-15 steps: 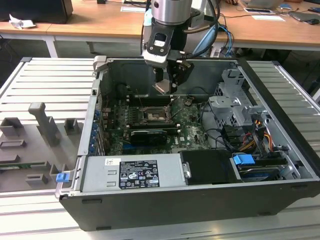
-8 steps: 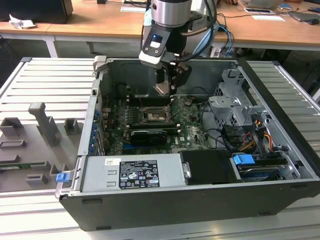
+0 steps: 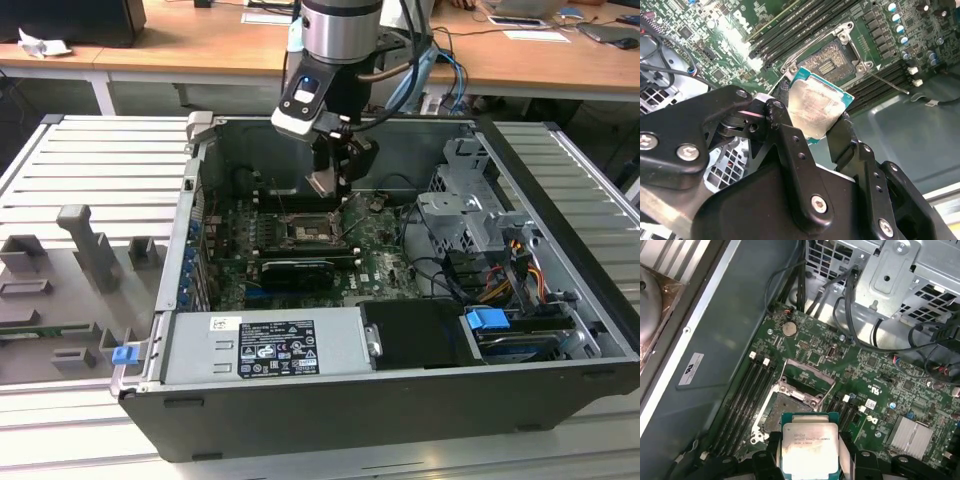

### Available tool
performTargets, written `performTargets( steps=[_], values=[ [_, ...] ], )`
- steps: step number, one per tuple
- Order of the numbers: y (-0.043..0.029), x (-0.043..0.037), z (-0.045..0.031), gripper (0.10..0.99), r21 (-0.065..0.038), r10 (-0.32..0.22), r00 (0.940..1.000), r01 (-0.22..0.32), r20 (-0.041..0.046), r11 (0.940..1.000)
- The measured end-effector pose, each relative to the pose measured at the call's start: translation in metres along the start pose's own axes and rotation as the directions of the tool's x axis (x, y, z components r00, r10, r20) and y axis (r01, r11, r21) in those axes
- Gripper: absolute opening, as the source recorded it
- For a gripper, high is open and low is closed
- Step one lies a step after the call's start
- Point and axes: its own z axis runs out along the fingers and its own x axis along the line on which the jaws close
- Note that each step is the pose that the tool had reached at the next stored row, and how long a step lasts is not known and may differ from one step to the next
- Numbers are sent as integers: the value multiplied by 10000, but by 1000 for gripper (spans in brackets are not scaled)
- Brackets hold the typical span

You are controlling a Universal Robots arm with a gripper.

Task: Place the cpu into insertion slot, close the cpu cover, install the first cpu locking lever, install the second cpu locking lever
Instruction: 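Place the cpu into insertion slot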

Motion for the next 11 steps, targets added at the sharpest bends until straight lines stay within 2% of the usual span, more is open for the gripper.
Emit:
performTargets(
  steps=[3, 8, 11],
  values=[
    [-2, -1, 37, 541, 11, 78, 10000, -78, -3, 10000],
    [-7, -3, 111, 541, -25, 1213, 9926, -1213, 78, 9926],
    [-12, -4, 158, 541, -29, 1363, 9906, -1363, 88, 9907]
  ],
)
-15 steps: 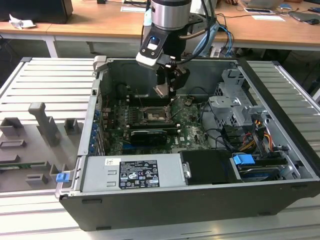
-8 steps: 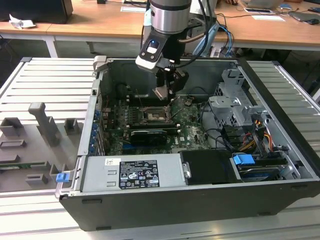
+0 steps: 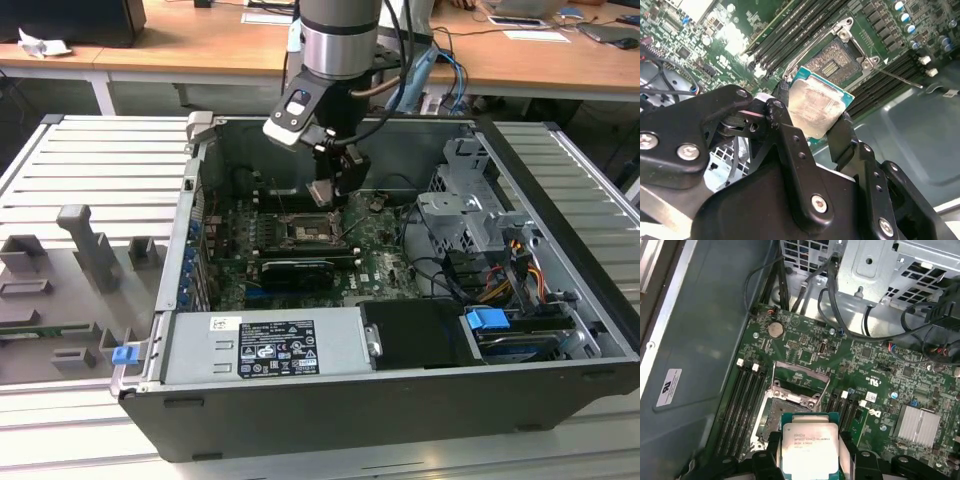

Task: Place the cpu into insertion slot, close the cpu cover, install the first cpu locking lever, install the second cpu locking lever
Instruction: 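Place the cpu into insertion slot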

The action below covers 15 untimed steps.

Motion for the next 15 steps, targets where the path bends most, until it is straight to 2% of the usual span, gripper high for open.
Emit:
performTargets(
  steps=[5, 8, 11, 13, 15],
  values=[
    [-6, -2, 67, 541, 30, 55, 10000, -55, -5, 10000],
    [-12, -4, 156, 541, 9, 790, 9969, -790, 45, 9969],
    [-22, -3, 230, 541, -10, 1422, 9898, -1421, 88, 9898],
    [-81, 14, 238, 541, -13, 1446, 9894, -1446, 90, 9895],
    [-102, 21, 239, 541, -14, 1448, 9894, -1447, 83, 9895]
  ],
)
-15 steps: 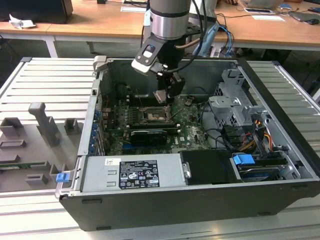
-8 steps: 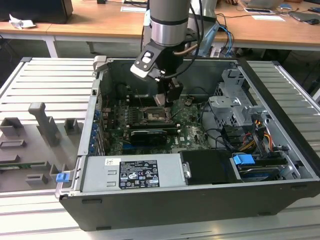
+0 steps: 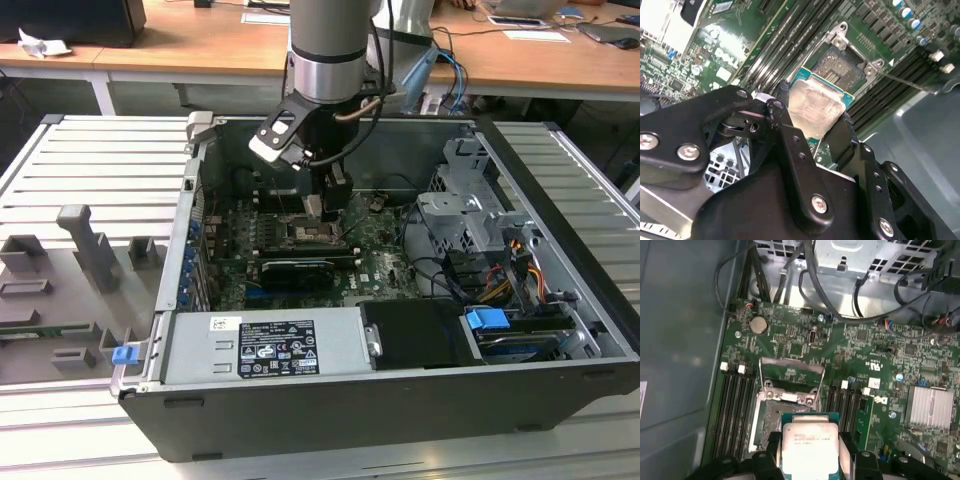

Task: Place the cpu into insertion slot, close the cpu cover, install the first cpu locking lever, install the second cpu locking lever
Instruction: 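Place the cpu into insertion slot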

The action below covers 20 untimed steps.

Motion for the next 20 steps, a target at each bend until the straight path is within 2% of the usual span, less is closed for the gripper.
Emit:
performTargets(
  steps=[3, 7, 10, 14, 17, 20],
  values=[
    [-1, 1, 11, 541, -3, 111, 9999, -111, 6, 9999],
    [-3, 1, 32, 541, -18, 603, 9982, -603, 39, 9982],
    [-4, 2, 48, 541, 3, 697, 9976, -697, 43, 9976],
    [-3, 24, 94, 541, 53, 776, 9970, -776, 44, 9970],
    [-6, 30, 133, 541, 53, 1076, 9942, -1076, 62, 9942],
    [-8, 32, 180, 541, 55, 1156, 9933, -1157, 68, 9933]
  ],
)
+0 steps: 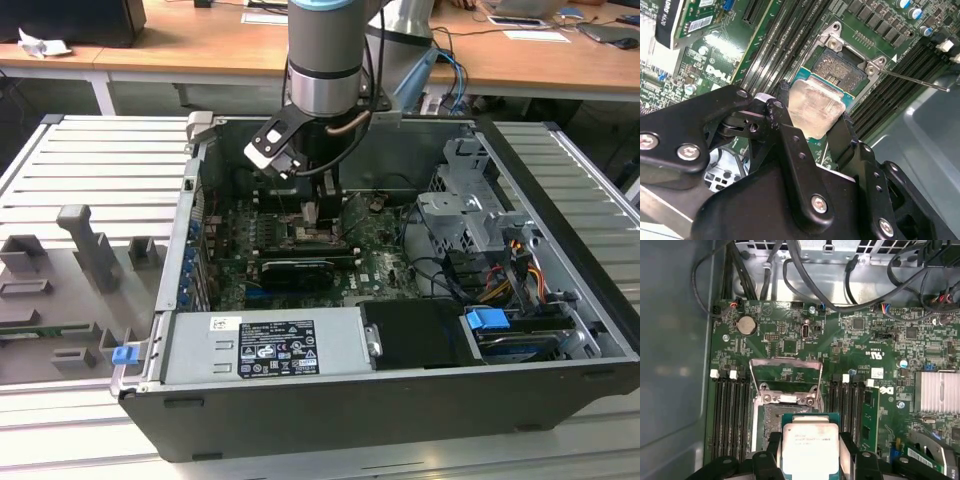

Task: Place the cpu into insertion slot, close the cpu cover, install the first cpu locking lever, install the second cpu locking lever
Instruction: 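Place the cpu into insertion slot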

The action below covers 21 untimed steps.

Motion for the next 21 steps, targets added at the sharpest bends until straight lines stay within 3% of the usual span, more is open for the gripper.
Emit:
performTargets(
  steps=[7, 21],
  values=[
    [-5, -2, 65, 541, 44, 10, 10000, -10, -2, 10000],
    [-7, 13, 118, 541, 75, 24, 10000, -24, 7, 10000]
  ],
)
